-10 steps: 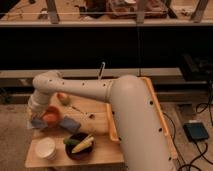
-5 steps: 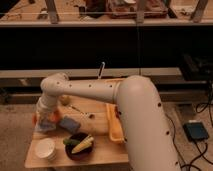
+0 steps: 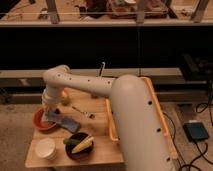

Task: Wipe red bowl with towel

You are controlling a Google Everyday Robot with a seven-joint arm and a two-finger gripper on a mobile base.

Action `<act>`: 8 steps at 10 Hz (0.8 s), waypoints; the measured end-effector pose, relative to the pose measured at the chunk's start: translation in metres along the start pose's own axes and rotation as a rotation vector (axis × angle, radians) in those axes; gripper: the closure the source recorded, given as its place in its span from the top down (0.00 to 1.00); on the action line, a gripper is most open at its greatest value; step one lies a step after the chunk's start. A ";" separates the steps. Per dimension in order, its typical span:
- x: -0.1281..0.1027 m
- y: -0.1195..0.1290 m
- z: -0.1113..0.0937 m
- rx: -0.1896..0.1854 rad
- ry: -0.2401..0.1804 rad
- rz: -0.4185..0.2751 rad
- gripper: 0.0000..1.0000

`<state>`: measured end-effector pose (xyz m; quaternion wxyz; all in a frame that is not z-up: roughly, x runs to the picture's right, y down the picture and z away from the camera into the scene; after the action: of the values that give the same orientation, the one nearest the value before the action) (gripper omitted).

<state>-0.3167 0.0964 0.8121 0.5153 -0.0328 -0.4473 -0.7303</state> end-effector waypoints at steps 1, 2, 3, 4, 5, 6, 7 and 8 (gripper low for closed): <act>0.008 0.008 0.001 -0.013 -0.005 0.000 0.00; 0.012 0.012 0.007 -0.022 -0.014 -0.001 0.00; 0.014 0.010 0.010 -0.024 -0.018 -0.005 0.00; 0.018 0.005 0.015 -0.024 -0.013 -0.012 0.00; 0.025 -0.002 0.013 -0.022 0.001 -0.019 0.00; 0.031 -0.010 0.009 -0.021 0.013 -0.032 0.00; 0.039 -0.022 0.003 -0.019 0.028 -0.054 0.00; 0.047 -0.039 0.001 -0.017 0.035 -0.085 0.00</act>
<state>-0.3698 0.0653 0.8124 0.4911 -0.0057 -0.4329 -0.7559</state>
